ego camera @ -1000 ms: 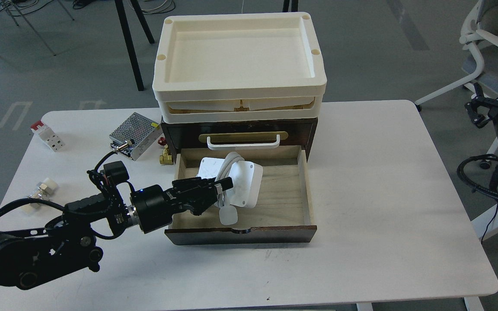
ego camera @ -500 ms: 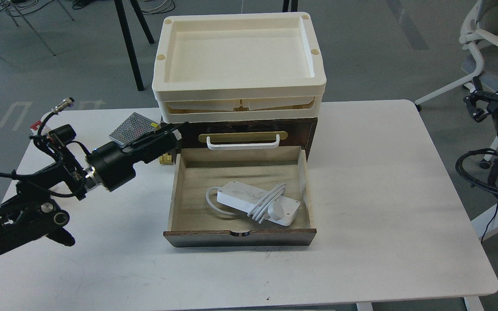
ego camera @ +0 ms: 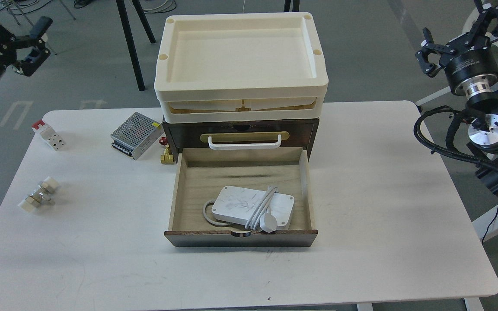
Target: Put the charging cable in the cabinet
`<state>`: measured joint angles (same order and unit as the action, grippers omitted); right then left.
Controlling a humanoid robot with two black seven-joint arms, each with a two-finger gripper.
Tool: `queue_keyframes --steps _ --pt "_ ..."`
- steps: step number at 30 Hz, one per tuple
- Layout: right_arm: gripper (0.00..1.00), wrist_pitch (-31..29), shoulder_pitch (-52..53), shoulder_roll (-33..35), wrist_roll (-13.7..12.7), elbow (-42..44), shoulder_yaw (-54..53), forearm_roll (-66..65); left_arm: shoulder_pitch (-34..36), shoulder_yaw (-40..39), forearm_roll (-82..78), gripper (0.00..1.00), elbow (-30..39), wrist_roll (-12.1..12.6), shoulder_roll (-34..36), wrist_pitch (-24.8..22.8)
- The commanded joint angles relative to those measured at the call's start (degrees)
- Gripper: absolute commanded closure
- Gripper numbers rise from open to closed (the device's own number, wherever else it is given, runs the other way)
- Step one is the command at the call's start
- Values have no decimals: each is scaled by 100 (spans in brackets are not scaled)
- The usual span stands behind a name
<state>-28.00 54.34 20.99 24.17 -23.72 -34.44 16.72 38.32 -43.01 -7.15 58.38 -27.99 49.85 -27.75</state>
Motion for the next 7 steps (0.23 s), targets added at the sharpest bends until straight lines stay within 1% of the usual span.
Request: queue_keyframes --steps 1,4,7 --pt "0 0 -125 19 52 -36 -483 7 8 -322 21 1 -503 -1 -572 -25" --pt "0 0 -249 54 52 -45 -931 7 0 -305 12 1 -521 -1 -608 -25" --pt "0 0 -310 37 52 -54 -1029 7 -9 -296 -14 1 -547 -1 -625 -25"
